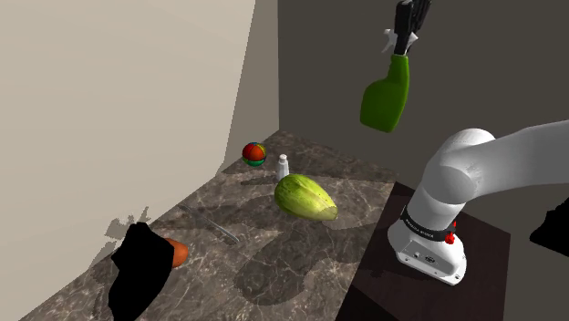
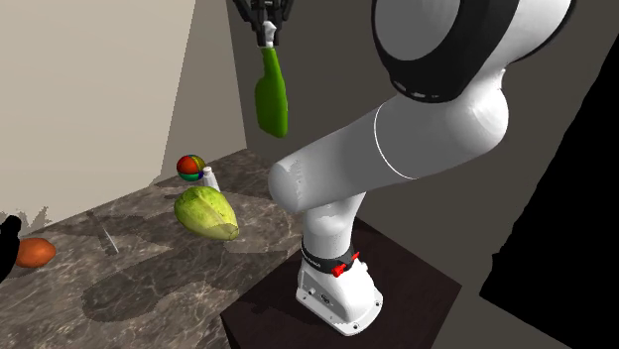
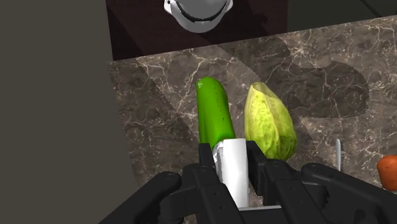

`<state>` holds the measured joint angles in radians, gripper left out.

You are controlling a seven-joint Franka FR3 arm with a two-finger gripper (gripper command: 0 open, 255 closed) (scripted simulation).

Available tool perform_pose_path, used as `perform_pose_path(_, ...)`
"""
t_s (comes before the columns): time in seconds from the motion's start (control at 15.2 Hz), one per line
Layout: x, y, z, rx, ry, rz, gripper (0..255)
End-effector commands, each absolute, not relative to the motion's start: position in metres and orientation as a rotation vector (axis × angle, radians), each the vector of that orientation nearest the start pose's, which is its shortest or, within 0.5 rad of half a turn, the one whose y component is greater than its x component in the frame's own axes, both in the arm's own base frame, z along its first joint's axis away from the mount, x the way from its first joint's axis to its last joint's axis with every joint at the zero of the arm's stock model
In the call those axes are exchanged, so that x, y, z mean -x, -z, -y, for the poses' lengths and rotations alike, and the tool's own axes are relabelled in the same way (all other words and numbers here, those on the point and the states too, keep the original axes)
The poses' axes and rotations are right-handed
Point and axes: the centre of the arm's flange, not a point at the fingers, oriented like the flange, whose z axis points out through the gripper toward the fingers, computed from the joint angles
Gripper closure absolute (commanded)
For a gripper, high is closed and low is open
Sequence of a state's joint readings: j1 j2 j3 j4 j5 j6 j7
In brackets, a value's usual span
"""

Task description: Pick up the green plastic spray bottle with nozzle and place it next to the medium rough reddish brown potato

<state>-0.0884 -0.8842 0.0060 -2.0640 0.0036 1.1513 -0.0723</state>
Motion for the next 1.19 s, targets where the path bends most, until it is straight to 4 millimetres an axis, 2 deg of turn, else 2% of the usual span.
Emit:
perform_pose_path(0.0,-0.223,-0.703,-0.01,3.139,-0.044,-0.019,255)
perform_pose_path(1.12,-0.285,-0.641,-0.216,3.139,-0.044,-0.019,255)
